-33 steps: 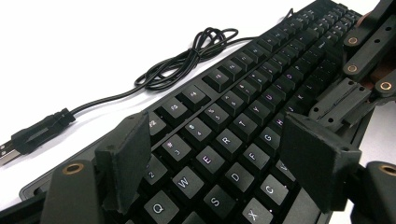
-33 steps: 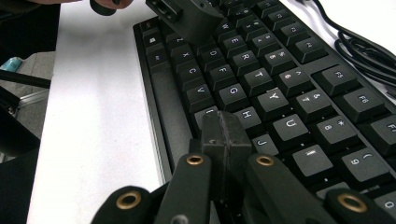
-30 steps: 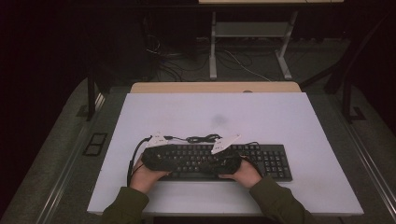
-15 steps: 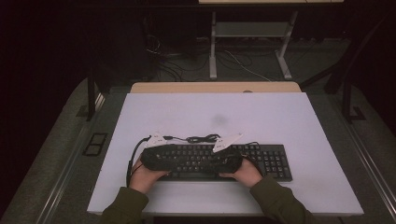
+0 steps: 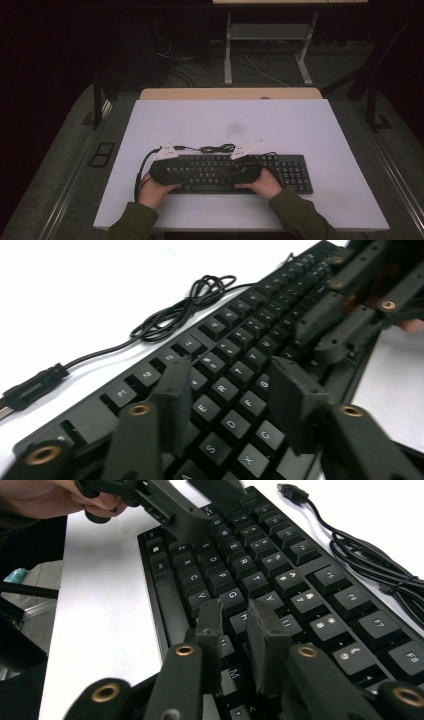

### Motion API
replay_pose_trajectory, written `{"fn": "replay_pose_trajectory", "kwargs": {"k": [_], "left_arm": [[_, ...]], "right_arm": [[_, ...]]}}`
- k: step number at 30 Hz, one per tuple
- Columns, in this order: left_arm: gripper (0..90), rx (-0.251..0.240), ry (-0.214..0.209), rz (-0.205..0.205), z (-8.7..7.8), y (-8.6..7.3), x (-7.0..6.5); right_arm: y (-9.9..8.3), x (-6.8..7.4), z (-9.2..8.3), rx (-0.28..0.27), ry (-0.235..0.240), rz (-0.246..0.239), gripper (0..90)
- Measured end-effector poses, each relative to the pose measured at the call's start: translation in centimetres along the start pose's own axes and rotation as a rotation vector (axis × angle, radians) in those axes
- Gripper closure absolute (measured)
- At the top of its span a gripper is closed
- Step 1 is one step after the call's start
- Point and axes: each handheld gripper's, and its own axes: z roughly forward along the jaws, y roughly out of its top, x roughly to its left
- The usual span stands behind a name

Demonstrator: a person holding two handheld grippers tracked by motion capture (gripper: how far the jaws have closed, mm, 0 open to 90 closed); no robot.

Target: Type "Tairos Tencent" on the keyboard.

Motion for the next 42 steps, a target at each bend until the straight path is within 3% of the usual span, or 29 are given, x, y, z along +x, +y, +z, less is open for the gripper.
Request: {"fn": "replay_pose_trajectory", "kwargs": {"k": [13,24,35,42], "left_arm": [[88.6,0.042,-0.094,0.032,0.1,0.0,-0.7],[88.9,0.088,-0.120,0.041,0.7,-0.3,-0.9],[88.9,0.158,-0.116,0.071,1.6,-0.8,-1.0],[88.9,0.161,-0.119,0.079,1.6,-0.8,-1.0]], "right_arm": [[0.0,-0.8,-0.6,-0.042,-0.015,0.038,53.9],[-0.1,-1.3,-0.8,-0.066,-0.058,0.071,36.6],[-0.1,-1.5,-1.0,-0.075,-0.078,0.085,34.1],[-0.1,-1.6,-1.0,-0.075,-0.081,0.087,33.9]]}}
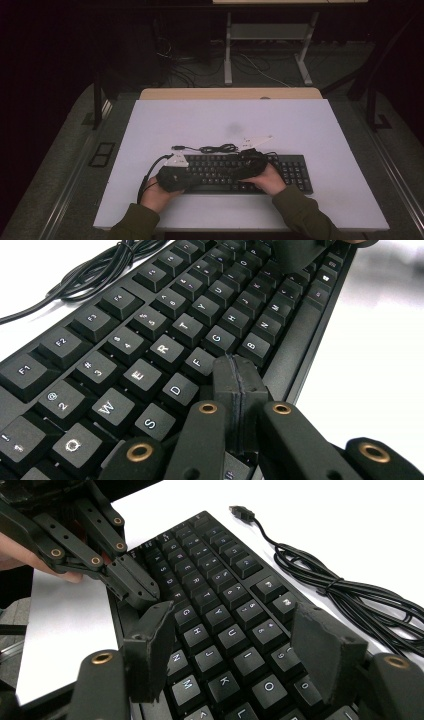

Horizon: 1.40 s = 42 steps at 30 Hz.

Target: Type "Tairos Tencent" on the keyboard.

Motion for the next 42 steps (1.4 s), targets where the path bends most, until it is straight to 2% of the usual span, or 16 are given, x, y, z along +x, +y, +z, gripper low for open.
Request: {"fn": "replay_pose_trajectory", "kwargs": {"k": [7,10,20,27,42], "left_arm": [[88.9,-0.014,0.001,-0.005,-0.3,0.2,0.0],[88.9,-0.027,0.001,-0.019,-0.3,0.2,0.0],[88.9,-0.040,0.012,-0.017,-0.7,0.4,0.2],[88.9,-0.056,0.024,-0.030,-0.9,0.5,0.4],[88.9,-0.062,0.055,-0.043,-1.1,0.7,1.1]], "right_arm": [[0.0,0.0,-0.1,-0.004,0.001,-0.003,33.7],[0.0,0.0,-0.1,-0.003,0.001,-0.004,33.6],[0.0,0.0,-0.1,-0.005,-0.003,-0.004,31.6],[0.0,0.0,0.0,-0.005,-0.028,-0.008,26.1],[-0.1,0.0,0.2,-0.010,-0.048,-0.019,17.9]]}}
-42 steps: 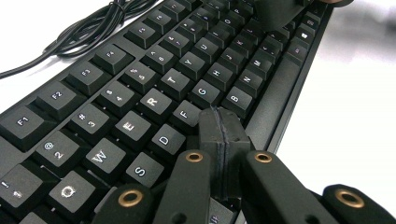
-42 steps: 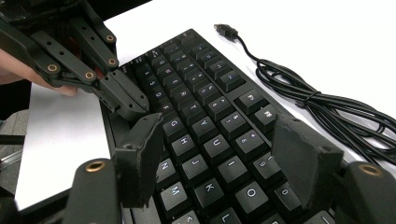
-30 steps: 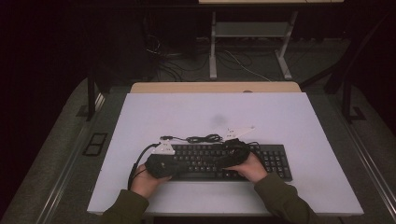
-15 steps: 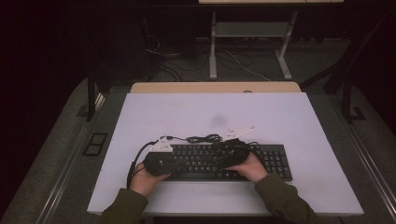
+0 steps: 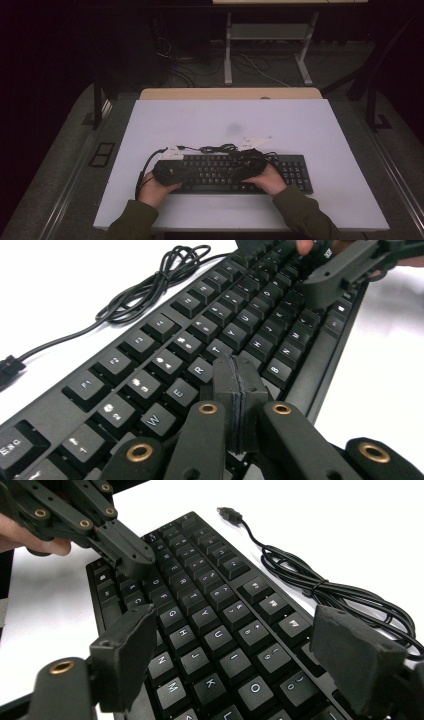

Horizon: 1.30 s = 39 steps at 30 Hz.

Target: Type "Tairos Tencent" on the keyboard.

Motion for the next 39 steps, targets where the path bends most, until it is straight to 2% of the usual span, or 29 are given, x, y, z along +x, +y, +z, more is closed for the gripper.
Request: {"fn": "replay_pose_trajectory", "kwargs": {"k": [4,16,23,39], "left_arm": [[89.0,-0.006,0.016,0.000,0.0,0.1,0.4],[89.0,-0.023,0.049,-0.020,0.4,0.1,1.1],[89.0,-0.013,0.052,-0.027,0.8,0.0,1.3],[89.0,0.007,0.052,-0.012,1.3,-0.2,1.4]], "right_arm": [[0.0,0.0,0.0,-0.001,-0.004,-0.001,14.8],[-0.1,0.0,0.2,0.011,-0.003,-0.002,14.7],[-0.2,-0.1,0.3,0.014,-0.002,-0.001,14.7],[-0.2,0.0,0.3,0.017,0.002,0.001,14.8]]}}
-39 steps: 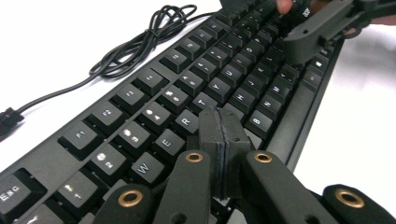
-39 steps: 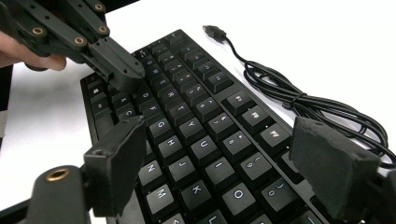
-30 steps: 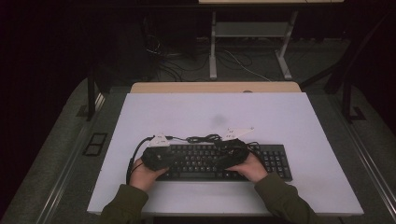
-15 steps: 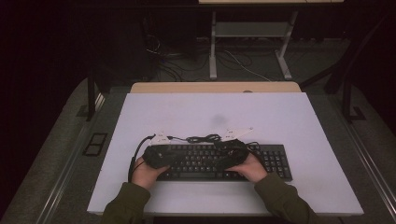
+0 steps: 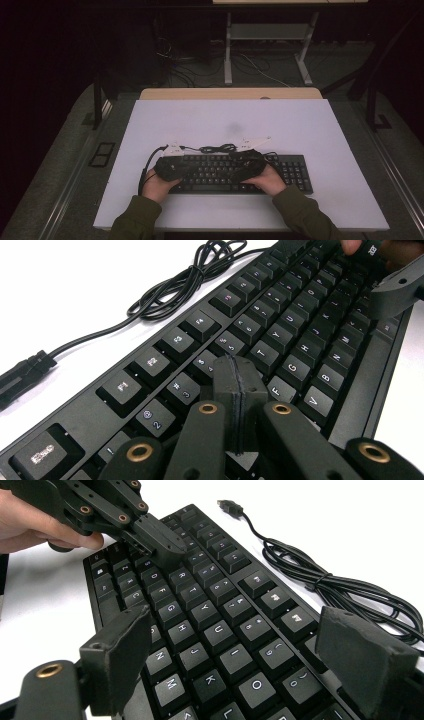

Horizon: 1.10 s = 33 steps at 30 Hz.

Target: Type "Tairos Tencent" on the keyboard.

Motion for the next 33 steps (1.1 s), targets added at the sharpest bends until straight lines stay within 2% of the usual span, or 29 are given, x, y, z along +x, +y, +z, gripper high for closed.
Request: {"fn": "replay_pose_trajectory", "kwargs": {"k": [14,17,33], "left_arm": [[88.8,-0.017,0.003,0.001,-0.5,0.2,-0.1],[88.2,-0.024,0.005,-0.009,-0.6,0.2,-0.2],[66.2,-0.066,0.024,-0.037,-1.4,0.2,-0.5]], "right_arm": [[0.0,0.0,-0.1,-0.002,-0.002,0.001,14.8],[0.1,0.0,-0.1,-0.004,-0.003,0.000,14.8],[0.2,0.1,-0.4,-0.010,0.006,0.004,15.7]]}}
